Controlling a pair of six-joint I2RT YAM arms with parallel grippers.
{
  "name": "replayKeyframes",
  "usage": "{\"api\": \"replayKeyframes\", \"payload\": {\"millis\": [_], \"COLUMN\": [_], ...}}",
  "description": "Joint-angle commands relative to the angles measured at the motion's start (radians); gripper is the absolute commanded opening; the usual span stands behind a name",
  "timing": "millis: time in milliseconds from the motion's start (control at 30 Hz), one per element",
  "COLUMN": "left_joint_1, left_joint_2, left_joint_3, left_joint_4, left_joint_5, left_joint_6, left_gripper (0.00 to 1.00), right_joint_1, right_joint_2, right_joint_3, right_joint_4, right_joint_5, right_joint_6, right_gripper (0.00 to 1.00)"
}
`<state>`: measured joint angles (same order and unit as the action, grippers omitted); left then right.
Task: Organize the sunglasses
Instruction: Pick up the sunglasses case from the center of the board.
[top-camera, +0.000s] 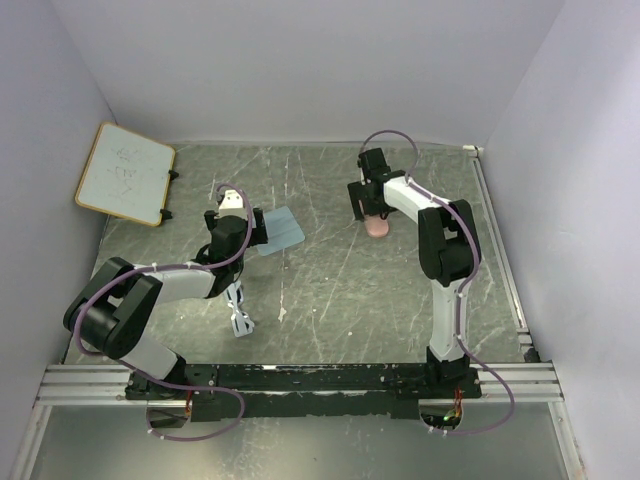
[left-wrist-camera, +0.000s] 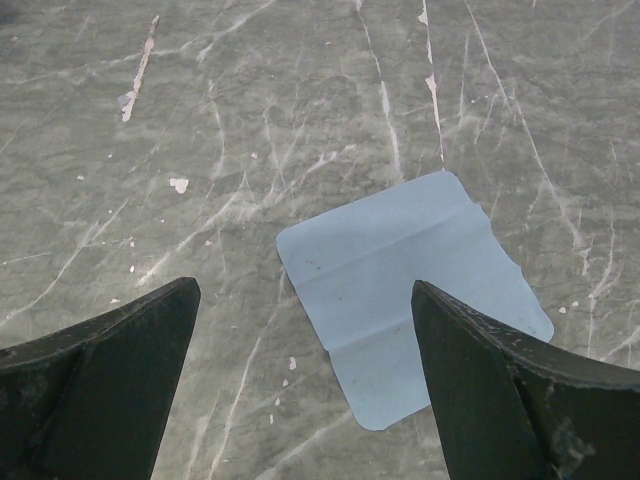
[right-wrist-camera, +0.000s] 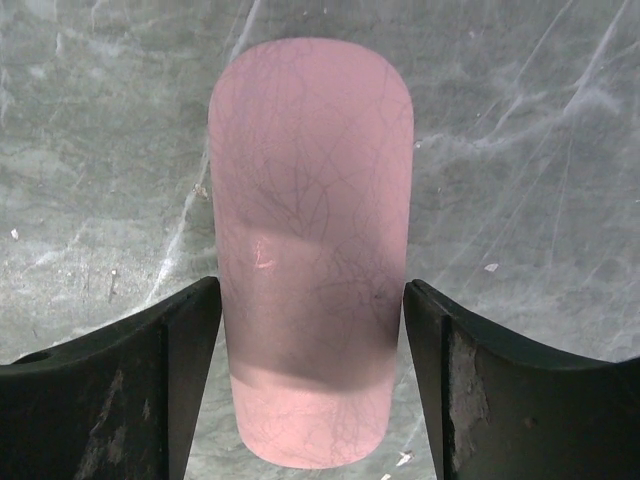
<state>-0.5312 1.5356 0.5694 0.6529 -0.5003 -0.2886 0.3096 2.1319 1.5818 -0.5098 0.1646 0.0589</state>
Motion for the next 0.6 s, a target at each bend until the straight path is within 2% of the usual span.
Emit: {"api": "replayKeyframes", "payload": {"millis": [0,267,433,567], "left_joint_1": [0.007,0.007,0.008,0.008], "left_joint_2": [-0.003,0.002,0.007,0.014], "left_joint_3": [0.023,0.024,0.027,0.029], "left_joint_4": [0.009,0.008,0.008,0.008], "left_joint_5": [0.015,0.015,0.014,0.016], "left_joint_6": [-0.008,-0.007,-0.007,-0.007], "left_gripper": [0.99,0.99,0.99,0.99], "right_joint_1": [0.007,0.008,0.008,0.008], "right_joint_2": [0.028,0.068,0.069,0.061], "right_joint_3": [0.036,0.082,0.076,0.070], "right_joint_4": [-0.011,-0.029,-0.030,-0.037], "right_joint_5": [0.041,0.028,0.016,0.009], "right_joint_6": [-0.019,-0.021,-0.022,-0.022], "right_gripper": [0.74,0.73,0.64,0.63]}}
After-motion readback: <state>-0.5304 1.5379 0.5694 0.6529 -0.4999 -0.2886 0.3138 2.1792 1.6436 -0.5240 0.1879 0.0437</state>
